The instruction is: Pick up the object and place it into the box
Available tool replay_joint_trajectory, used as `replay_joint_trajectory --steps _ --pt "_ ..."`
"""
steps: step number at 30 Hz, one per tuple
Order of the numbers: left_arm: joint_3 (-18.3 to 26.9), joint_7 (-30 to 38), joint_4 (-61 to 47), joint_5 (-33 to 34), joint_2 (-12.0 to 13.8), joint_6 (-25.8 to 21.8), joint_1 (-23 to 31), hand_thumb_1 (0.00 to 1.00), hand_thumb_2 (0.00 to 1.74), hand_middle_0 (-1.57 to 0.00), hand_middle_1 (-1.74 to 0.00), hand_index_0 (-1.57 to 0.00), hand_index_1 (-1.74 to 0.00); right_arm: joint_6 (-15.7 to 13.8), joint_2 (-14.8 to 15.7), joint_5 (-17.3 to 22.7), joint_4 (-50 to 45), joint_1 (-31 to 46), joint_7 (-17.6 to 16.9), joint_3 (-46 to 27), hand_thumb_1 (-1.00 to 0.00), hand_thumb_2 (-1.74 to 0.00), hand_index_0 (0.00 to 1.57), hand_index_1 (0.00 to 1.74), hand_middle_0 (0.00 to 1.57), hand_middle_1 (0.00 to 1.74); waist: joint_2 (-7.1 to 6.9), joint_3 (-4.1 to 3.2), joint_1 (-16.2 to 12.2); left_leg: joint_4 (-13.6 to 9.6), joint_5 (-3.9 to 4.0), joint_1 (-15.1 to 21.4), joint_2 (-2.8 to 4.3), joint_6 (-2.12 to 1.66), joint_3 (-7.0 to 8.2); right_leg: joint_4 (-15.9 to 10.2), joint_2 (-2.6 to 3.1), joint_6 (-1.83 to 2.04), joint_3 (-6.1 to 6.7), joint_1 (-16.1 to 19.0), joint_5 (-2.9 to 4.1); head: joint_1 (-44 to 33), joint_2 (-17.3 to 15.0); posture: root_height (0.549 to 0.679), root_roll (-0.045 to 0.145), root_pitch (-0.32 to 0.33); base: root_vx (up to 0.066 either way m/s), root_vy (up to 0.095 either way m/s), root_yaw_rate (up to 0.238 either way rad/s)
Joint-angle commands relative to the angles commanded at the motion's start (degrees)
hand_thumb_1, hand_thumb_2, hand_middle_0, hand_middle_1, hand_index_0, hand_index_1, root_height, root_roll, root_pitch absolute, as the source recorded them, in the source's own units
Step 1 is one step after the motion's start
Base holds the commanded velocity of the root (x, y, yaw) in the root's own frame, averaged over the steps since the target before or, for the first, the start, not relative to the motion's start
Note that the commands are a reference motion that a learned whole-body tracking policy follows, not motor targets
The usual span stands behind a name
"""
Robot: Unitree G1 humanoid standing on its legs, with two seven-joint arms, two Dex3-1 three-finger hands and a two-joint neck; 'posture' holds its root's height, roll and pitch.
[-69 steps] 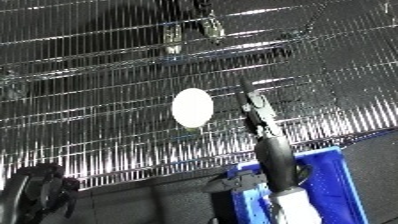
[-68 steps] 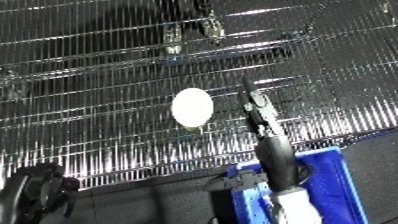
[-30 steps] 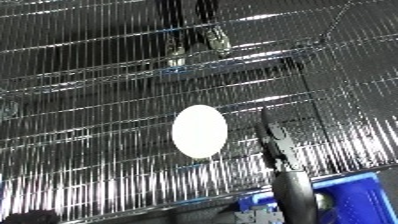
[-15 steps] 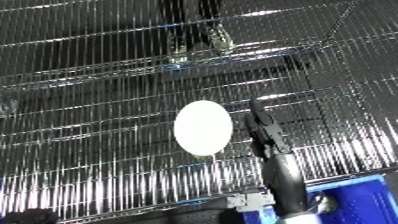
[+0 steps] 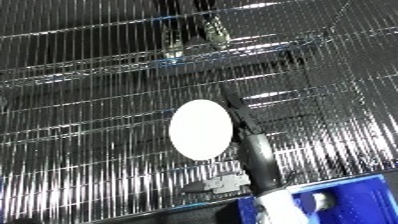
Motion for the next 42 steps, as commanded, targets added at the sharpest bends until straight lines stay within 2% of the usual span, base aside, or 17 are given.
replay_joint_trajectory --steps 12,16,20,22,29,35,42 --pt "-0.02 -0.82 -0.8 -0.96 0.24 -0.65 1.07 1.0 1.74 -1.57 -1.74 -1.57 -1.74 -1.18 -0.83 0.39 2.35 -1.11 0.47 -0.28 -0.85 -1.48 1.33 1.48 1.33 1.48 0.46 0.0 0.25 -0.34 0.39 -0.53 -0.05 -0.03 -0.2 -0.01 0.21 -0.18 -0.11 -0.52 0.04 0.44 0.57 0.576 0.028 0.276 -0.022 -0.009 0.013" --pt "0.23 -0.85 -1.03 -0.97 0.27 -0.96 1.51 1.0 1.74 -1.57 -1.74 -1.57 -1.74 -0.8 -0.62 -0.09 1.58 -0.26 0.06 -0.66 -0.85 -1.48 1.33 1.48 1.33 1.48 0.23 0.0 0.09 -1.19 0.7 -0.09 0.22 -0.1 -0.25 -0.44 0.41 -0.1 -0.18 -0.23 0.22 0.59 0.5 0.577 0.027 0.278 -0.026 -0.02 -0.007" --pt "0.76 -0.88 -1.41 -0.55 0.18 -1.67 2.6 1.0 1.74 -1.57 -1.74 -1.57 -1.74 -1.35 -0.33 -0.6 -0.79 2.05 -0.77 -1.5 -0.85 -1.48 1.33 1.48 1.33 1.48 -0.24 0.0 -0.4 -2.8 1.27 1.26 0.56 -0.34 -0.29 -1.43 0.73 0.14 -0.28 0.83 0.64 -0.08 0.87 0.582 0.026 0.275 -0.017 -0.021 -0.038" --pt "1.05 -0.92 -1.58 -0.11 0.05 -2.08 3.3 1.0 1.74 -1.57 -1.74 -1.57 -1.74 -2.15 -0.03 -1.04 -2.31 3.74 -1.21 -2.26 -0.85 -1.48 1.33 1.48 1.33 1.48 -0.5 0.0 -0.77 -3.74 1.58 2.24 0.75 -0.51 -0.33 -2.15 0.86 0.36 -0.27 1.62 1.01 -0.44 1.93 0.585 0.026 0.271 -0.004 -0.022 -0.068" --pt "2.86 -0.4 -3.39 1.43 -0.16 -3.32 7.2 1.0 1.74 -1.57 -1.74 -1.57 -1.74 -4.55 0.95 -4.03 -13.04 12.84 -3.82 -6.38 -0.85 -1.48 1.33 1.48 1.33 1.48 -1.68 0.0 -2.96 -9.23 3.25 7.06 1.83 -1.25 -0.15 -6.62 1.53 1.35 0.34 5.64 2.59 -2.7 1.64 0.601 0.027 0.256 -0.024 -0.016 -0.15" --pt "4.42 -0.57 -3.25 1.95 -0.56 -3.57 9.58 1.0 1.74 -1.57 -1.74 -1.57 -1.74 -6.93 2.24 -4.82 -18.74 20.99 -5.38 -9.9 -0.85 -1.48 1.33 1.48 1.33 1.48 -2.92 0.0 -5.37 -12.96 3.69 11.95 2.62 -1.8 0.3 -11.27 1.93 1.9 1.07 10.2 4.05 -2.63 -0.72 0.614 0.031 0.23 -0.046 -0.029 -0.21" --pt "6.46 -1.14 -2.28 1.24 0.36 -2.26 12.59 1.0 1.74 -1.57 -1.74 -1.57 -1.74 -10.65 3.42 -3.08 -21.83 30.42 -8.04 -14.68 -0.85 -1.48 1.33 1.48 1.33 1.48 -4.06 0.0 -8.67 -15.98 3.34 18.55 3.31 -2.19 1.35 -16.69 2.23 2.14 2.27 17.06 5.63 2.12 -4.55 0.63 0.039 0.176 -0.034 -0.033 -0.224"
